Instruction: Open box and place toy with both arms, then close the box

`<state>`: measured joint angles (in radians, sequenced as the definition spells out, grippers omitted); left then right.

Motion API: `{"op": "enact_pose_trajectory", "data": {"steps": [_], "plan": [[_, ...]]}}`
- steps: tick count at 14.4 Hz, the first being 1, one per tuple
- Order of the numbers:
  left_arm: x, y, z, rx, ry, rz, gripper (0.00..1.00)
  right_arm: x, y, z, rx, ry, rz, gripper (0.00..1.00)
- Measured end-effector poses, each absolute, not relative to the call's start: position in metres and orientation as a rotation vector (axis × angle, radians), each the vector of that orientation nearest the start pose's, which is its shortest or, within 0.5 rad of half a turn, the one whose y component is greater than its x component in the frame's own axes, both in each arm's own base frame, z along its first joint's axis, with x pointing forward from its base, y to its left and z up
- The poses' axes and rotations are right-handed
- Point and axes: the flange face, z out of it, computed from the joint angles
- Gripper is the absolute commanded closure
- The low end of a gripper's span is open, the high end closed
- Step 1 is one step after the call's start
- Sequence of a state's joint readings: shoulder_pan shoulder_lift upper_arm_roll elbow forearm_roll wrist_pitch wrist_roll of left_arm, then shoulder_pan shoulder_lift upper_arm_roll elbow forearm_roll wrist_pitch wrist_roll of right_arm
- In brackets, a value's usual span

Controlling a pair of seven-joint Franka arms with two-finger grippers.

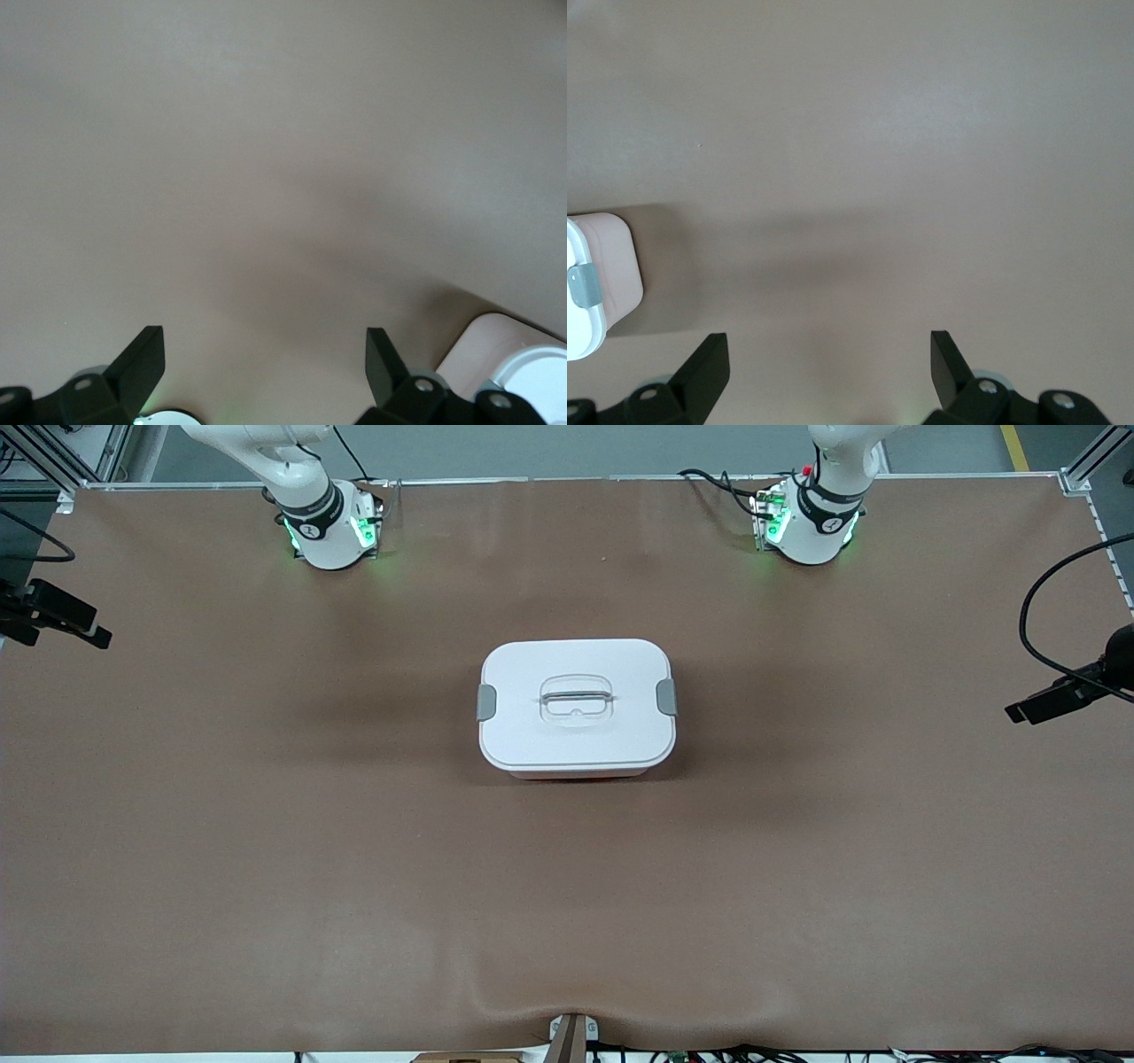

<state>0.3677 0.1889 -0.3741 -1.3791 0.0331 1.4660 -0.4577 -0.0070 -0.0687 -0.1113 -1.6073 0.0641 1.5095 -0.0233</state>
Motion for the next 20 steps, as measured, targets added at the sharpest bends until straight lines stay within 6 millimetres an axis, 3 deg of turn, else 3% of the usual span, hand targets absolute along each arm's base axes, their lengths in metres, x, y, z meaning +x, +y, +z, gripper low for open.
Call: {"op": "enact_pose_trajectory", "data": {"steps": [3,8,13,16,20], "plan": [[0.589,0.001,0.62,-3.056,-0.643,0.094,0.0,0.525,-0.056,0.636,-3.065,0.137,0.048,0.0],[0.573,0.003,0.642,-3.089,-0.357,0.084,0.0,0.531,-0.054,0.626,-3.072,0.13,0.076,0.0],[0.569,0.004,0.643,-3.082,-0.34,0.11,0.0,0.532,-0.037,0.628,-3.116,0.08,0.079,0.0],[0.562,-0.002,0.647,-3.083,-0.346,0.141,0.0,0.529,-0.038,0.633,-3.115,0.096,0.073,0.0],[0.553,0.006,0.651,-3.088,-0.368,0.146,0.0,0.53,-0.036,0.633,-3.115,0.09,0.072,0.0]]}}
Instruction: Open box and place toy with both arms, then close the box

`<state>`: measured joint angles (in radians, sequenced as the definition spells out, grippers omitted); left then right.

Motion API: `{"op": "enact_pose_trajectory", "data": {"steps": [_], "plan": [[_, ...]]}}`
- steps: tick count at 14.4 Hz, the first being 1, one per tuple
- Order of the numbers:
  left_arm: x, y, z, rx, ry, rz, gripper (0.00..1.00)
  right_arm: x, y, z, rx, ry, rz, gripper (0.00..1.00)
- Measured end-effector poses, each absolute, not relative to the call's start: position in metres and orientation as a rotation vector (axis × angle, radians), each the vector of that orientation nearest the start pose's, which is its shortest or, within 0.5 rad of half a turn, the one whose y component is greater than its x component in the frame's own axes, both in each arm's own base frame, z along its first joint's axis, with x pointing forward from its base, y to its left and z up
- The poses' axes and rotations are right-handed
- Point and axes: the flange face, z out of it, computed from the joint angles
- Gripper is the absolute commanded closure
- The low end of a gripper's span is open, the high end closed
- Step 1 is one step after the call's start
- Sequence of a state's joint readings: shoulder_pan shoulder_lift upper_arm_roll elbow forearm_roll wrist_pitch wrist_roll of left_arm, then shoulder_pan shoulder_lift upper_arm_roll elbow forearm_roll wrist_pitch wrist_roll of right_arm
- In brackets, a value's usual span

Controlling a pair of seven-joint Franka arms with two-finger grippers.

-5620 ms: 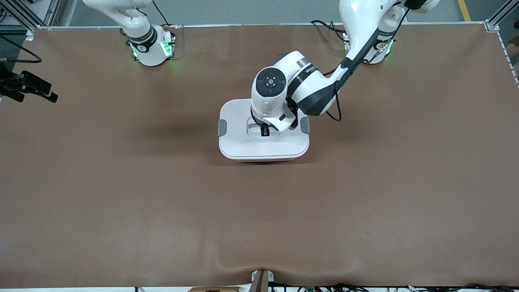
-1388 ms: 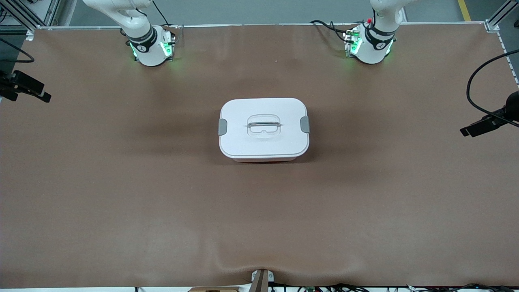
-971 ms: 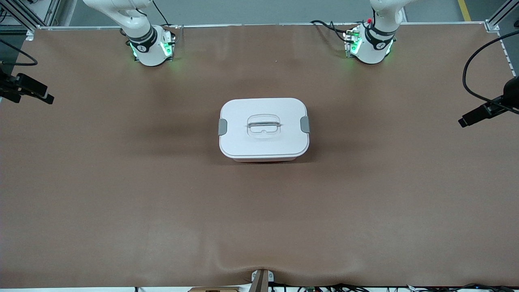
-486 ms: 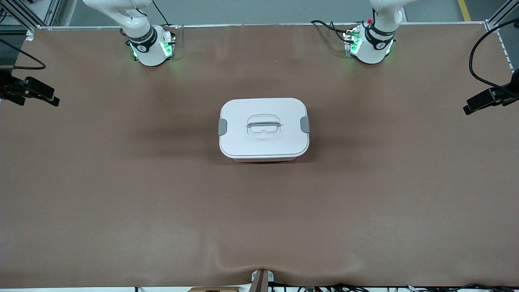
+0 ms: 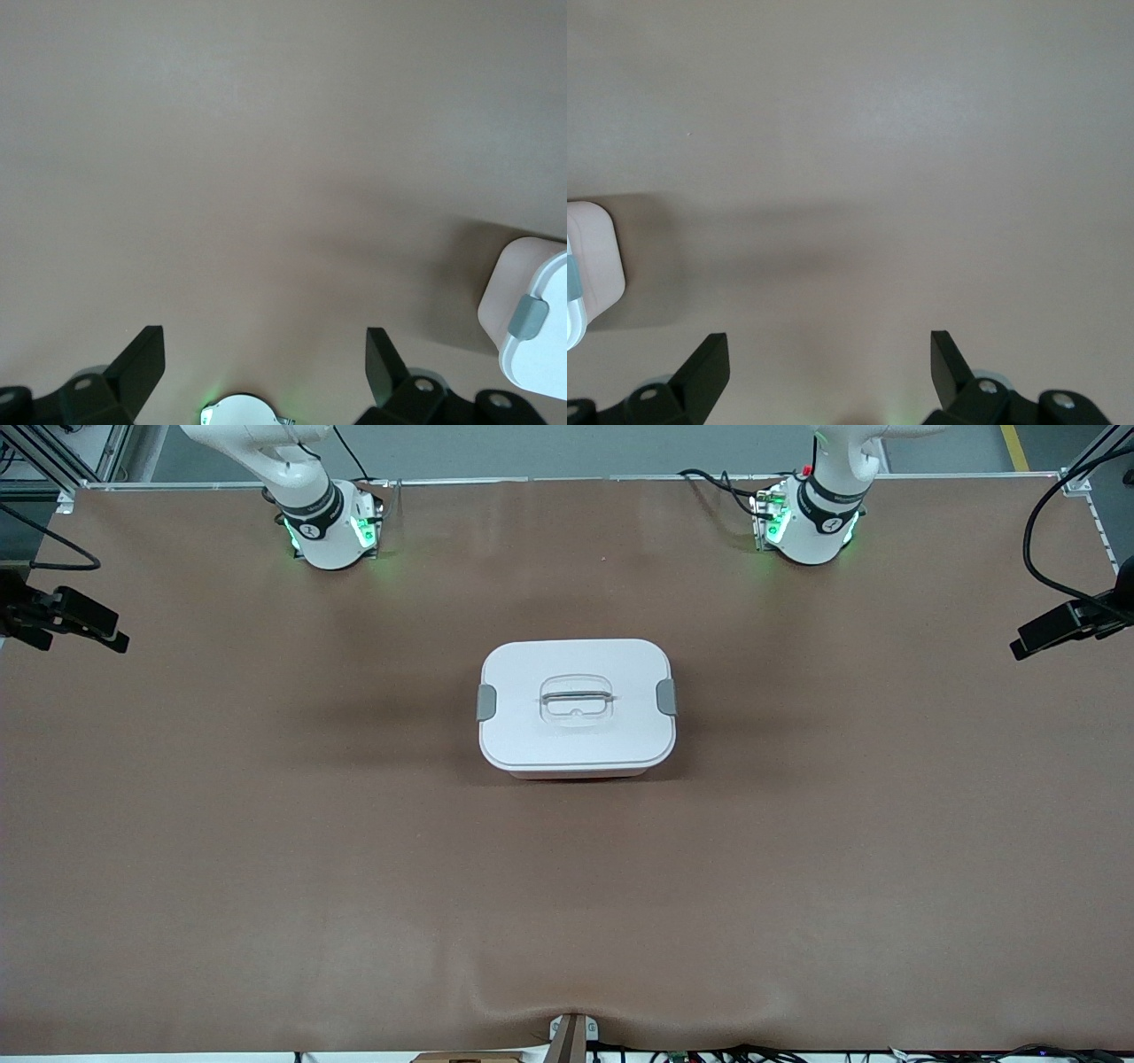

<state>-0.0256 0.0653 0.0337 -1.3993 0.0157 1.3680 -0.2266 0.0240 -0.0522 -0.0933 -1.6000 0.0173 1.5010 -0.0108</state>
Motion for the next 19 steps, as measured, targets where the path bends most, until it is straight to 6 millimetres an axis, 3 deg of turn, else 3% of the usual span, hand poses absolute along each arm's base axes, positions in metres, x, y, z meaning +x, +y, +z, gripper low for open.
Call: {"op": "enact_pose_trajectory", "data": {"steps": [12,15,19], "plan": [[0.526,0.013,0.643,-3.1,-0.374,0.13,0.0,0.53,-0.036,0.633,-3.116,0.09,0.071,0.0],[0.513,0.013,0.649,-3.108,-0.369,0.09,0.0,0.53,-0.036,0.633,-3.116,0.09,0.071,0.0],[0.511,0.007,0.653,-3.116,-0.351,0.064,0.0,0.53,-0.036,0.633,-3.115,0.091,0.071,0.0]]}}
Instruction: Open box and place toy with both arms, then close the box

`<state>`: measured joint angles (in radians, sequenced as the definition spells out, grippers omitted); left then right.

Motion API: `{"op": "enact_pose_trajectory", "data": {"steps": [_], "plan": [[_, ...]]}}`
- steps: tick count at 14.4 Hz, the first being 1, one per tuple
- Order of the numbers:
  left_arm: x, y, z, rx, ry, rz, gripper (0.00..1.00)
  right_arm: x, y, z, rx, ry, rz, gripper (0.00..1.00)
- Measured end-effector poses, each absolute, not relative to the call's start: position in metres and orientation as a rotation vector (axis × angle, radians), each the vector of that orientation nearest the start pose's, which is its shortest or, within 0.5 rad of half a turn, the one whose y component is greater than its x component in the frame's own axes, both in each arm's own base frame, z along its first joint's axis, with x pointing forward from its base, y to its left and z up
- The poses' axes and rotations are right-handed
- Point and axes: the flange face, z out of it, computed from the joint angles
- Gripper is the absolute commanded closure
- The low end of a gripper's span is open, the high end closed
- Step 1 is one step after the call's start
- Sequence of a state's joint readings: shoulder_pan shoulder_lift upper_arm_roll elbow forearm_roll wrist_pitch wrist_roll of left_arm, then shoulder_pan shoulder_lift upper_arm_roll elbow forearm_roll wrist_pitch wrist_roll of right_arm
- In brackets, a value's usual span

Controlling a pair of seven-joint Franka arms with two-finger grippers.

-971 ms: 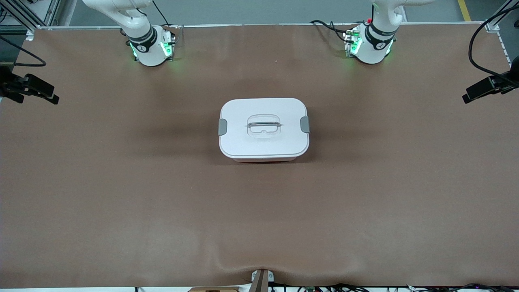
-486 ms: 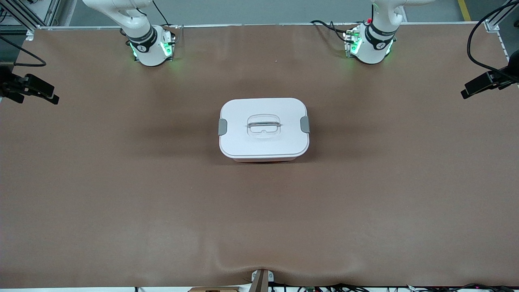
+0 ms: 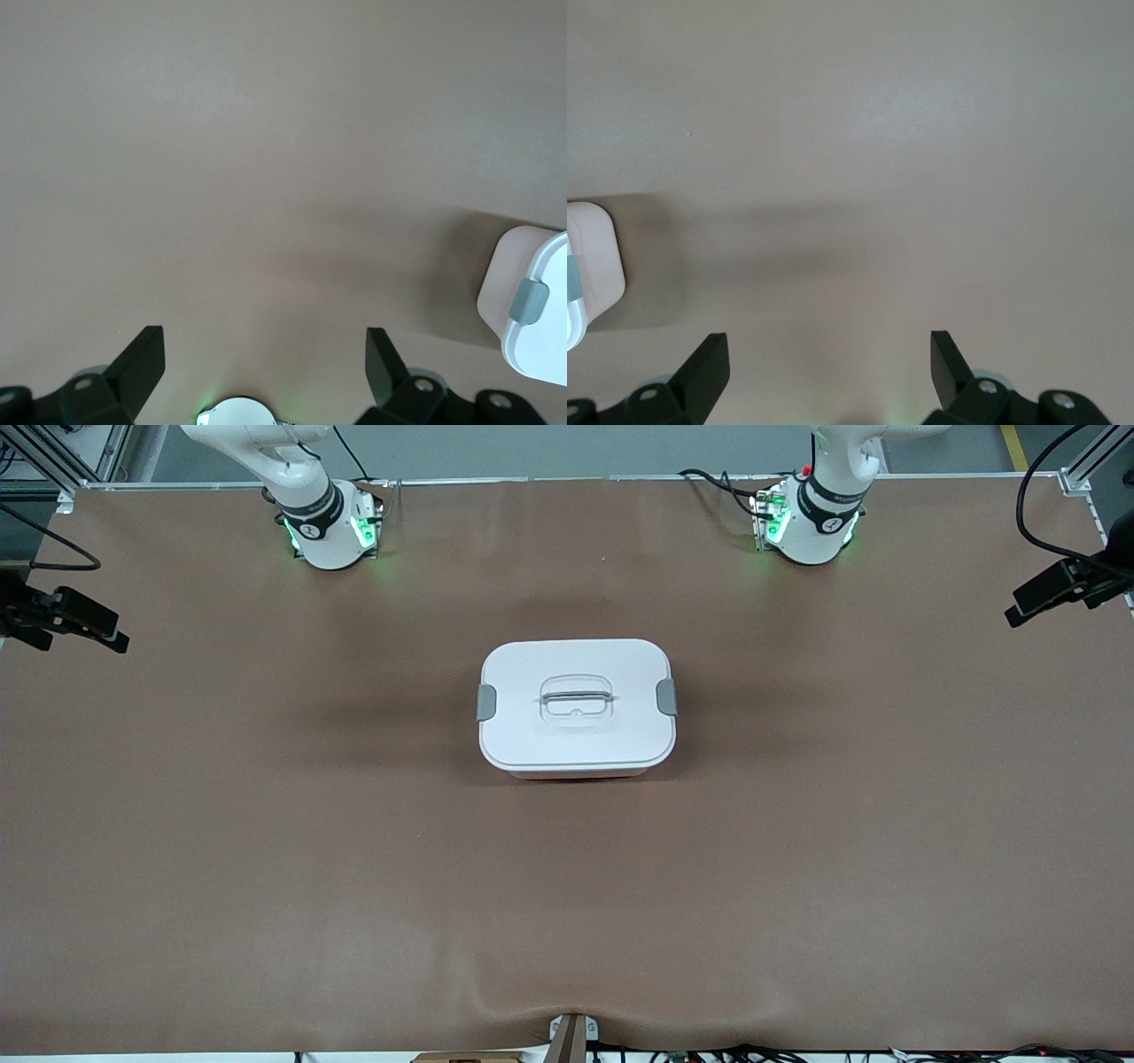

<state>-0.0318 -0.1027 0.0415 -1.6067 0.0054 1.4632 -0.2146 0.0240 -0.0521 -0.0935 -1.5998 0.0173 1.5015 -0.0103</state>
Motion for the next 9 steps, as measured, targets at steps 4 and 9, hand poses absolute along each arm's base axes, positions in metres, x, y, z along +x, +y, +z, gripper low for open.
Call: {"op": "enact_pose_trajectory", "data": {"steps": [4,9], "plan": [[0.5111,0.0056,0.6534,-3.117,-0.347,0.059,0.0,0.5297,-0.0364,0.6338,-3.116,0.091,0.069,0.0],[0.5112,-0.0034,0.6533,-3.118,-0.32,0.06,0.0,0.5298,-0.0364,0.6343,-3.116,0.091,0.067,0.0]]}}
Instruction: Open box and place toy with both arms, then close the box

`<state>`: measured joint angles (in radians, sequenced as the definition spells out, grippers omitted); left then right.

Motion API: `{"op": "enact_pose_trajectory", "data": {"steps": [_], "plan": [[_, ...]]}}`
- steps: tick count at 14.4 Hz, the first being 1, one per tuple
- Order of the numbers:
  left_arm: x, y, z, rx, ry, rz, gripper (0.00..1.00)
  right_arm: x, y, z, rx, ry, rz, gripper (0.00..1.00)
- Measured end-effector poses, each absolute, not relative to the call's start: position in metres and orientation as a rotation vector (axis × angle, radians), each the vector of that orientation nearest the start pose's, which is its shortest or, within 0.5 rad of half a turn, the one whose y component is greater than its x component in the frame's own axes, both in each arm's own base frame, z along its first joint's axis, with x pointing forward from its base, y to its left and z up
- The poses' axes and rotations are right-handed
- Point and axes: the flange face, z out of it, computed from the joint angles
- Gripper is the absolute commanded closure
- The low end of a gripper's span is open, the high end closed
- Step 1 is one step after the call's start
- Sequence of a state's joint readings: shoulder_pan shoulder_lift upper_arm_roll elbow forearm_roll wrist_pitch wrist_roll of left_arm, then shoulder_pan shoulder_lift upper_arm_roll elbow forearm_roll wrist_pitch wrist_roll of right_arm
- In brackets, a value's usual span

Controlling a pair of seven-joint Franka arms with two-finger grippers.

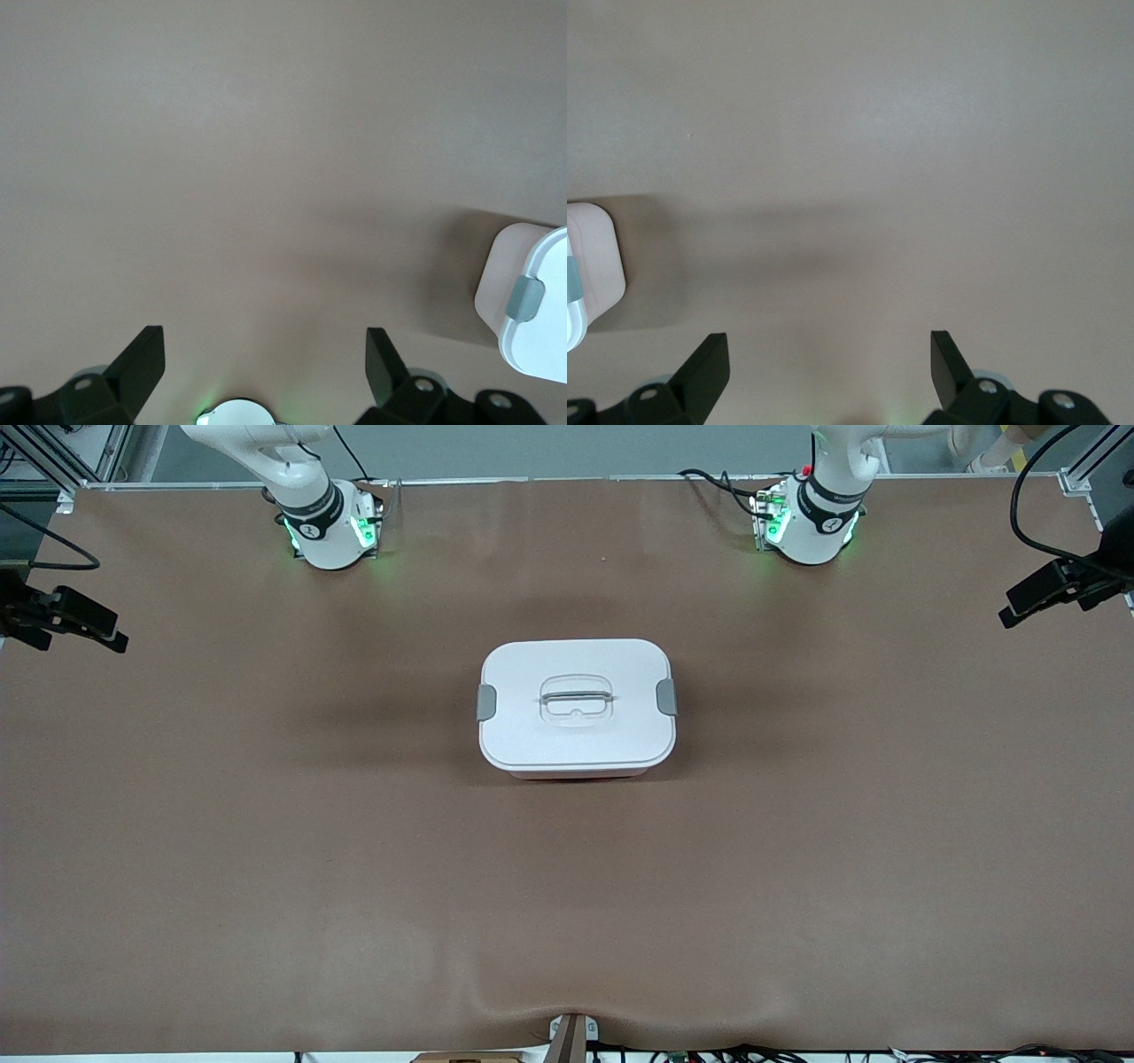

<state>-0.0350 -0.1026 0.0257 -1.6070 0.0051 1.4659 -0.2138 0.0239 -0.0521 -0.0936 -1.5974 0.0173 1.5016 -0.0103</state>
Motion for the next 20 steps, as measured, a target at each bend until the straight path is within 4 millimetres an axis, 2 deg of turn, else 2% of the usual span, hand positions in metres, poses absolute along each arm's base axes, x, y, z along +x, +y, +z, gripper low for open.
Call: {"op": "enact_pose_trajectory", "data": {"steps": [8,14,20], "plan": [[0.511,-0.023,0.653,-3.122,-0.242,0.051,0.0,0.531,-0.035,0.633,-3.116,0.088,0.063,0.0],[0.512,-0.024,0.653,-3.128,-0.152,0.05,0.0,0.532,-0.034,0.634,-3.117,0.086,0.061,0.0],[0.517,-0.022,0.645,-3.127,-0.152,0.072,0.0,0.528,-0.058,0.642,-3.113,0.156,0.054,0.0]]}}
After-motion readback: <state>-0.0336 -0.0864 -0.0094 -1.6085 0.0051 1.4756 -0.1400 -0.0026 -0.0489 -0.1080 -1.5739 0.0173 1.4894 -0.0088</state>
